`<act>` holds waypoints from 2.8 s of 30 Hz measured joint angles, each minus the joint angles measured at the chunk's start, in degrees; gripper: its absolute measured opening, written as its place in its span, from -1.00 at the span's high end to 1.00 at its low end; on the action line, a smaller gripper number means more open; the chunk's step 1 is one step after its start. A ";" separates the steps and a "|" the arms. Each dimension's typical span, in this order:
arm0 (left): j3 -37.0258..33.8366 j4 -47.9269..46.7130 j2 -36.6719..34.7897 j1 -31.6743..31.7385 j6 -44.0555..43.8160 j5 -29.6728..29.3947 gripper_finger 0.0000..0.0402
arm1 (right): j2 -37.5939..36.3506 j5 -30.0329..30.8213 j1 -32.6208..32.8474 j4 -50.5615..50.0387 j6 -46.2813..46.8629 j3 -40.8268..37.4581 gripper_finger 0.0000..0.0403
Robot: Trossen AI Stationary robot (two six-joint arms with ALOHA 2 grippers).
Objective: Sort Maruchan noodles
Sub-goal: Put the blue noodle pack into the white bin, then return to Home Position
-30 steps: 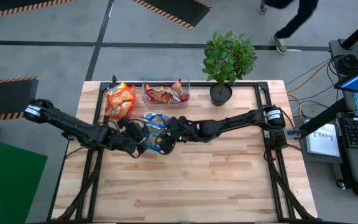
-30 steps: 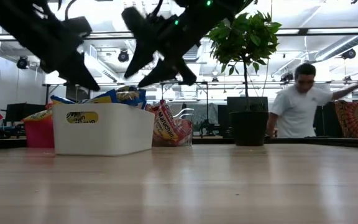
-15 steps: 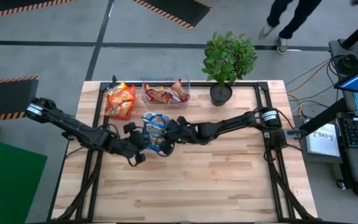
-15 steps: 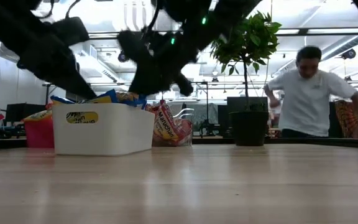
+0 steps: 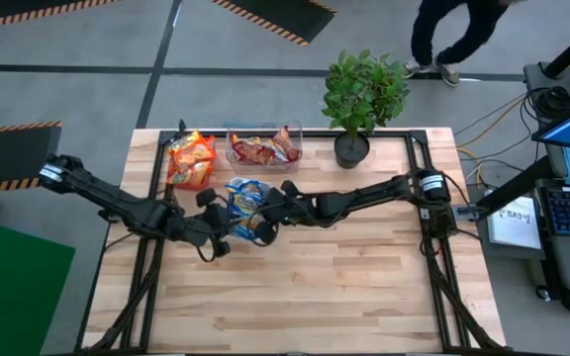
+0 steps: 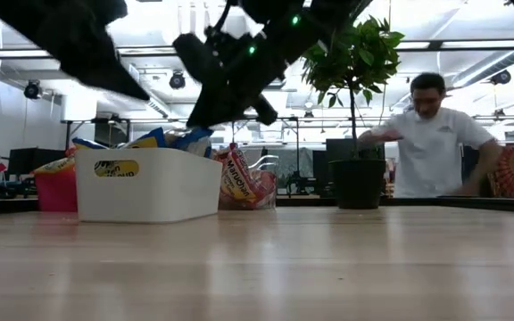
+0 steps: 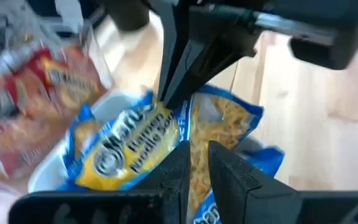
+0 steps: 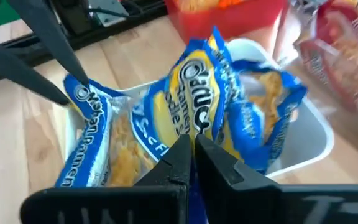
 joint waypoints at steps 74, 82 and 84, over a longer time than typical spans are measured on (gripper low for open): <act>-33.57 22.56 -59.04 -2.78 20.30 -0.36 0.80 | -105.11 -7.95 0.87 24.53 -30.89 -82.62 0.94; -33.57 22.22 -58.34 -2.80 17.65 -5.96 0.80 | -110.83 -7.96 0.85 20.95 -34.89 -82.64 0.94; -33.57 22.24 -58.34 -2.80 17.51 -5.94 0.80 | -110.80 -7.97 0.85 21.10 -34.37 -82.64 0.94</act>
